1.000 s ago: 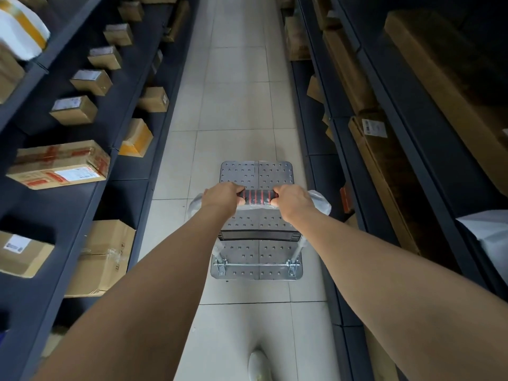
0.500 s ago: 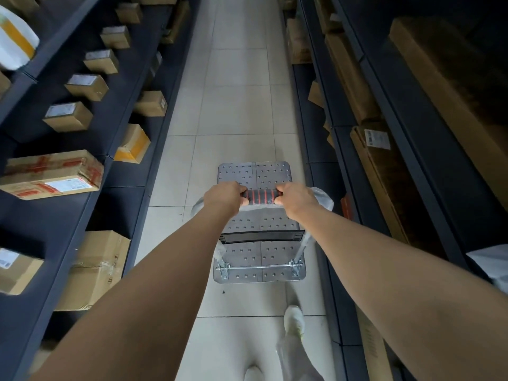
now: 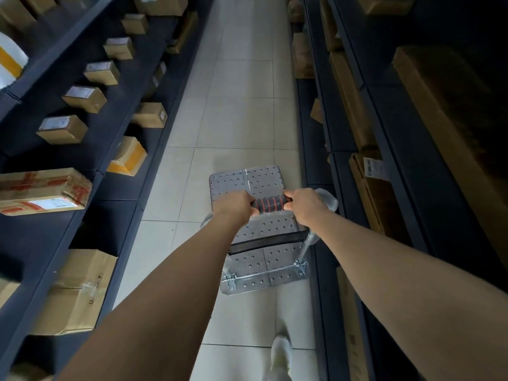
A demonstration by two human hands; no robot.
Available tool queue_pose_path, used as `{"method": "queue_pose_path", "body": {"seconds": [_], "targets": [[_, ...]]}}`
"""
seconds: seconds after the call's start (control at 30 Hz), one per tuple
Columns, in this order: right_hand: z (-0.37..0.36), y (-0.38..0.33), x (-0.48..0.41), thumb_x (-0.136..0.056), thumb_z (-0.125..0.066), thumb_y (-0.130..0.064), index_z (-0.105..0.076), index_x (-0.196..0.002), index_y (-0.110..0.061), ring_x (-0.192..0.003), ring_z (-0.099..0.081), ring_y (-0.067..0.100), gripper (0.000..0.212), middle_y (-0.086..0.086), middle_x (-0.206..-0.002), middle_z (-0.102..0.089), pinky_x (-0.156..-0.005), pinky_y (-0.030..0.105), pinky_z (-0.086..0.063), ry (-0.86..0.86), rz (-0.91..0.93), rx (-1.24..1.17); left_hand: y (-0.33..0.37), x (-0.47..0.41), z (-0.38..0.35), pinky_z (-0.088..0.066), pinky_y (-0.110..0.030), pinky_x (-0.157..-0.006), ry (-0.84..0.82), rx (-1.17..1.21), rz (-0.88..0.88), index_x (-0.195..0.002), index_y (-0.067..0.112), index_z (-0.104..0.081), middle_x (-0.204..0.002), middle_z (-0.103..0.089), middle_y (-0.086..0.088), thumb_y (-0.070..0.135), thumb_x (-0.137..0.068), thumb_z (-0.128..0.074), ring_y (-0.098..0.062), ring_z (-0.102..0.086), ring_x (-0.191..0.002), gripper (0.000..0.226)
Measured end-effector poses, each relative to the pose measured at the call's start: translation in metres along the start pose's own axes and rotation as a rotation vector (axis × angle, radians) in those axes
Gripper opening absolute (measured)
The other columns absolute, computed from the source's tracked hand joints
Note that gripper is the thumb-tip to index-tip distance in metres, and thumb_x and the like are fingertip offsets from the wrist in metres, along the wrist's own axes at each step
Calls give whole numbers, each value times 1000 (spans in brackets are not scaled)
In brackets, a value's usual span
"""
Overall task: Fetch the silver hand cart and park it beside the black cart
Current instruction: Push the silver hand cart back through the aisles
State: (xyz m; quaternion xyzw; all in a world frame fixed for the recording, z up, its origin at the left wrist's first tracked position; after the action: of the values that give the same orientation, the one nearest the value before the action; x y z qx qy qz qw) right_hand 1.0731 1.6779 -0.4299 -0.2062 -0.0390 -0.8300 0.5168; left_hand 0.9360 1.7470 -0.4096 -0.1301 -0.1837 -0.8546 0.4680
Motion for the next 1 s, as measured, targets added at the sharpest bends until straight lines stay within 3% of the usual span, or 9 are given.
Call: {"method": "queue_pose_path", "body": {"seconds": [0.1, 0.37, 0.63, 0.8, 0.87, 0.93, 1.0], "targets": [[10, 10, -18, -95, -55, -14, -52, -127, -20, -97, -61, 26, 32, 10, -103, -62, -74, 32, -50, -20, 13, 26, 10, -17, 4, -41, -25, -65, 5, 2, 23, -108, 28, -67, -93, -68, 2, 26, -93, -55, -19, -57, -77, 20], [27, 22, -61, -95, -57, -20, -56, -119, -20, -95, -60, 25, 24, 9, -100, -61, -84, 36, -53, -16, 6, -69, 19, -52, 20, -39, -27, -63, 8, 64, 46, -110, 26, -67, -93, -65, 1, 25, -94, -55, -18, -55, -78, 20], [42, 14, -95, -97, -53, -24, -55, -119, -17, -83, -50, 21, 23, 5, -89, -53, -73, 31, -44, 14, 46, 0, 11, -81, 35, -40, -27, -66, 32, 57, 45, -110, 26, -65, -96, -66, 0, 25, -95, -55, -19, -55, -81, 18], [51, -2, -118, -98, -51, -25, -53, -122, -18, -83, -48, 21, 25, 5, -88, -50, -76, 32, -44, 9, 66, 29, -6, -104, 43, -41, -29, -67, 39, 107, 54, -109, 25, -65, -96, -66, -1, 19, -95, -54, -21, -57, -84, 19], [55, -9, -127, -98, -51, -24, -52, -123, -17, -83, -48, 21, 26, 5, -88, -50, -74, 31, -43, 7, 67, 43, -14, -114, 45, -43, -35, -85, 49, 133, 39, -109, 25, -65, -100, -67, -2, 15, -95, -53, -23, -59, -96, 21], [58, -17, -136, -97, -53, -22, -50, -123, -17, -82, -49, 21, 27, 5, -88, -49, -71, 30, -42, 1, 55, 49, -24, -128, 49, -25, -42, -109, 56, 108, 12, -112, 25, -65, -110, -66, -5, 15, -96, -51, -26, -50, -120, 24], [61, -27, -148, -96, -54, -21, -50, -123, -17, -80, -50, 20, 28, 5, -89, -50, -69, 28, -43, -9, 50, 46, -33, -142, 56, -12, -43, -116, 47, 71, -6, -119, 24, -64, -123, -62, -9, 13, -97, -49, -27, -34, -136, 28]]}}
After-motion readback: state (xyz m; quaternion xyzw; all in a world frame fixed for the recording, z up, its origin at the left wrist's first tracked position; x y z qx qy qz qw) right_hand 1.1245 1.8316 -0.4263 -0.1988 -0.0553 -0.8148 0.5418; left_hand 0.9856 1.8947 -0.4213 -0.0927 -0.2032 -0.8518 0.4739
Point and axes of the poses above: each hand's wrist, its own x-axis away from the middle knuckle, its own z-axis out of the back of the hand, y = z × x, the point moved 7 cm from there along -x, towards the middle knuckle
